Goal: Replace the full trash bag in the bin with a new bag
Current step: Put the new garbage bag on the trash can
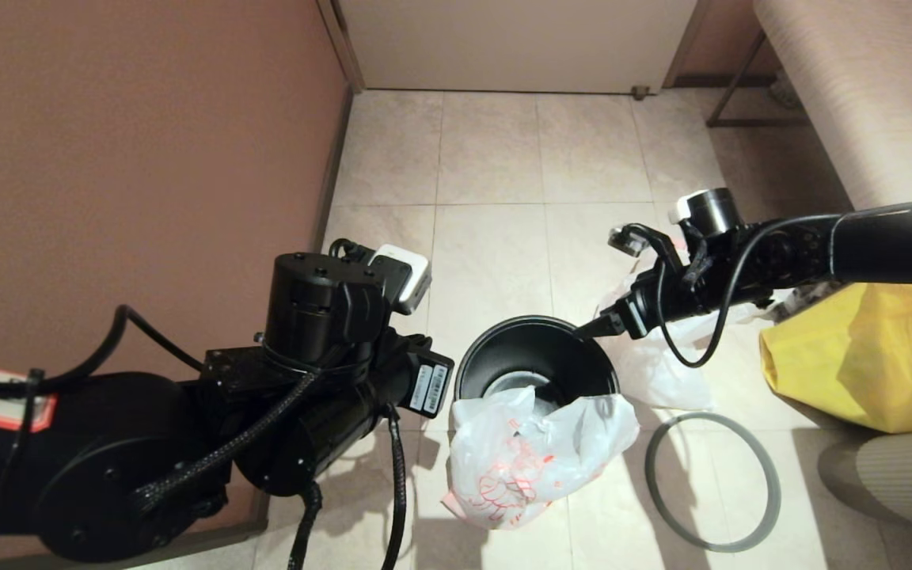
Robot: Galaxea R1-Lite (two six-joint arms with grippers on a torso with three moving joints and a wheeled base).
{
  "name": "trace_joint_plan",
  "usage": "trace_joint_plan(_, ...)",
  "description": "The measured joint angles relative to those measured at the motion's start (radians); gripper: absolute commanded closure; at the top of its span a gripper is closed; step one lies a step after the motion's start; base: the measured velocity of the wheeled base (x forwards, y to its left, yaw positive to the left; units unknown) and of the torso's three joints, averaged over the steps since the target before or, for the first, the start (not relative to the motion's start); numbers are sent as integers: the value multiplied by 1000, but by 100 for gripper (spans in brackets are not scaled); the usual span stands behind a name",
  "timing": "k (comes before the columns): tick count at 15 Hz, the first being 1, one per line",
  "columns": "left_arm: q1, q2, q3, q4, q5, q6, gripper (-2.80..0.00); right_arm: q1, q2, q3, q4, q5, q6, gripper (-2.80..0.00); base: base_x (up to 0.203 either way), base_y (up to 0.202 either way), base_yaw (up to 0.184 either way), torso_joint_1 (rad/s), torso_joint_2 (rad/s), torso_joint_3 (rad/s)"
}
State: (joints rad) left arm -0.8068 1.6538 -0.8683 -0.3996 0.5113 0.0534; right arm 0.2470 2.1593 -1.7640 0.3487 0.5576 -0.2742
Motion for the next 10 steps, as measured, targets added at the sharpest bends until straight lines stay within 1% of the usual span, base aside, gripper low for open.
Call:
trace_joint_plan(1,-2,1,0,0,-4,0,0,-15,-36,66,-2,4,99,-280,0,0,0,0,0,0)
trace_joint_plan(2,-2,4,-1,0,-5,0,0,-34,-72,151,-7,6,167,0,0,0,0,0,0,0)
trace_joint_plan(3,-2,8,-1,0,-5,0,0,-51,-104,242,-18,7,192,0,0,0,0,0,0,0)
trace_joint_plan(4,-3,11,-1,0,-5,0,0,-67,-140,349,-43,8,191,0,0,0,0,0,0,0)
trace_joint_plan(6,-6,15,-1,2,-5,0,0,-90,-210,568,-142,7,174,0,0,0,0,0,0,0)
trace_joint_plan(8,-15,25,1,1,-6,-1,0,-97,-273,768,-315,-3,162,0,0,0,0,0,0,0)
trace_joint_plan(10,-21,29,4,1,-5,-1,0,-99,-312,892,-486,-39,152,0,0,0,0,0,0,0)
